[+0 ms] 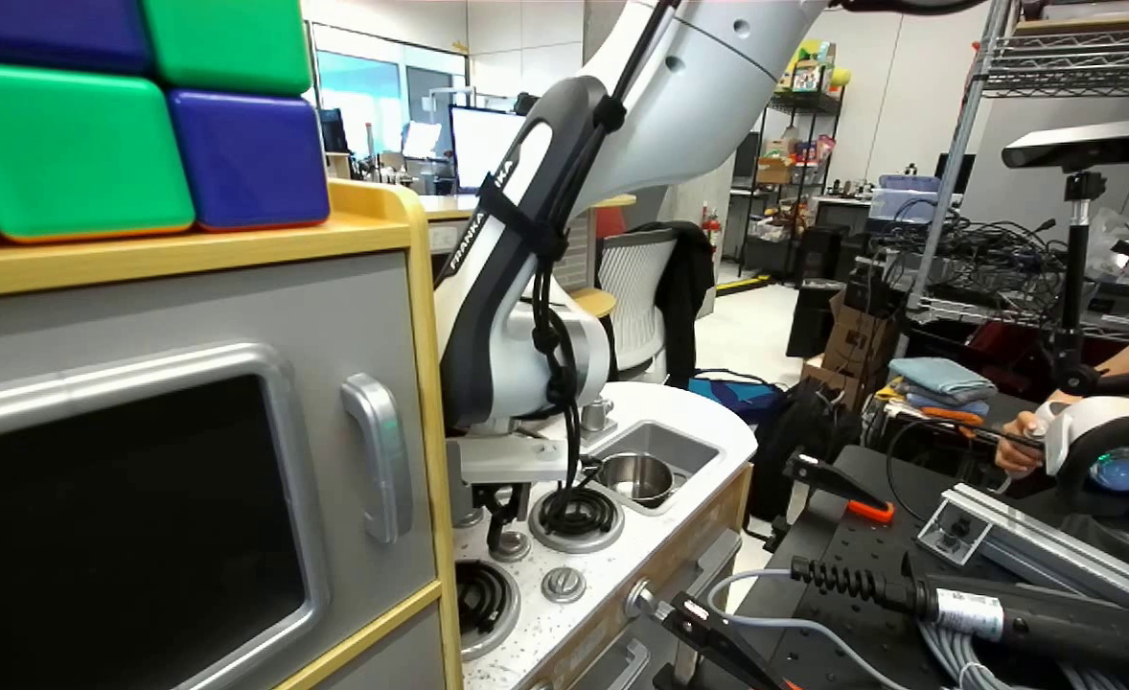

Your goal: Pick up the object from the stove and put it in the pot, that is in the sink

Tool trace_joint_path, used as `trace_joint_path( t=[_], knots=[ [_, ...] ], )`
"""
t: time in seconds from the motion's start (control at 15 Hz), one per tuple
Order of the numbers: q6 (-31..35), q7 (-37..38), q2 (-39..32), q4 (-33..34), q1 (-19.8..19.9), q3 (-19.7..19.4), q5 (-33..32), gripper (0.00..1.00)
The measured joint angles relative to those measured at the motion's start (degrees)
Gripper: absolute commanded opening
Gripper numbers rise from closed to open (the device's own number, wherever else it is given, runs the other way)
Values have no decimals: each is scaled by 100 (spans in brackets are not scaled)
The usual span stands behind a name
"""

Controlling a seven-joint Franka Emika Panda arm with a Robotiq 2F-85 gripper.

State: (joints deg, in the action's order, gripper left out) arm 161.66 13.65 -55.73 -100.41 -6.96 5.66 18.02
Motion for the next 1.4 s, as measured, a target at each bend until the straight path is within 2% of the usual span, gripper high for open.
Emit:
trace_joint_path(
  t=[0.13, 0.33, 0.6, 0.87, 1.2, 1.4],
  knots=[
    [196, -83, -14, 9, 11, 6, 3, 100],
    [1003, -81, -264, 186, 133, 161, 23, 100],
    [1904, -188, -351, 38, 615, 693, 28, 100],
    [2854, -435, -359, -452, 1446, 1493, -219, 100],
    [2887, -434, -347, -1109, 2429, 2019, -589, 100],
    [2971, -433, -422, -1205, 2759, 2112, -749, 100]
  ],
)
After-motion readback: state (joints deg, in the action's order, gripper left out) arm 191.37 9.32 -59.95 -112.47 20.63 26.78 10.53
